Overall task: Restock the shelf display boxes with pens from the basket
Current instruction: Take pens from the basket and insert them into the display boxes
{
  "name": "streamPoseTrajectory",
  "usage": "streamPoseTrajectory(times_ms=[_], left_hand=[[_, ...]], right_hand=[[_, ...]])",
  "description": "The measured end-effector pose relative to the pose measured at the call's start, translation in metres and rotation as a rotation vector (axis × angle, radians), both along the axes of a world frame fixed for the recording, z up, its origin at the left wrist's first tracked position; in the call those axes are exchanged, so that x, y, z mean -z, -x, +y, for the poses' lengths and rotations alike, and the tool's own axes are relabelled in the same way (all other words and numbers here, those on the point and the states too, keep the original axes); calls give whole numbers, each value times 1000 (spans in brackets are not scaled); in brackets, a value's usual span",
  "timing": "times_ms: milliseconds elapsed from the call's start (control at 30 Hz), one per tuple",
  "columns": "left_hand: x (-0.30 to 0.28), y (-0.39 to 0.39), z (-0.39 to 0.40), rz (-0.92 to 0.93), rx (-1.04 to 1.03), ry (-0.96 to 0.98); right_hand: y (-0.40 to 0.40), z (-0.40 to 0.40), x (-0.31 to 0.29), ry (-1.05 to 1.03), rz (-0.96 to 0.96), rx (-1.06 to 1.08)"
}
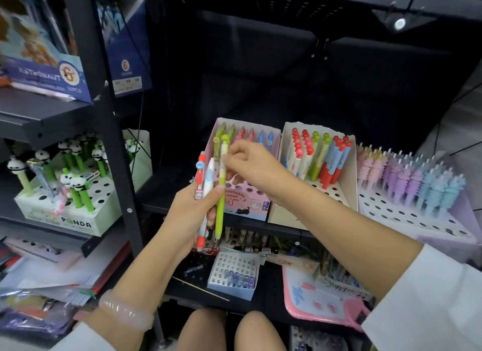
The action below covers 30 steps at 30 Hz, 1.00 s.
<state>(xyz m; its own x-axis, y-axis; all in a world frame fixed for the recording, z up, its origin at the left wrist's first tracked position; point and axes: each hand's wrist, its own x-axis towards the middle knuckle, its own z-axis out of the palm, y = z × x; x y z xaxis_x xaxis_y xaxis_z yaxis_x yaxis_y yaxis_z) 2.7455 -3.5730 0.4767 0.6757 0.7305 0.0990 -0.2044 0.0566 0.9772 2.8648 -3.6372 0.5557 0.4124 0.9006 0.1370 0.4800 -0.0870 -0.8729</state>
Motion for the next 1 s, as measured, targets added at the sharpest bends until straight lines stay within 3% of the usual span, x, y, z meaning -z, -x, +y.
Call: streamPoseTrajectory(times_ms=[267, 367, 533, 800, 1000], left_hand=[[-8, -43, -36, -29, 146, 78], [-10, -54, -49, -20, 170, 83], [-13, -68, -61, -13, 173, 157], [-8, -67, -58, 35, 165, 56], [-7, -66, -58, 31, 186, -1]], right_hand=[[-70, -76, -30, -322, -120, 356], [-98, -98, -32, -382, -274, 533], [-121, -97, -12, -255, -494, 614], [-130, -78, -12, -138, -690, 576], [-125, -73, 5, 280, -639, 437]])
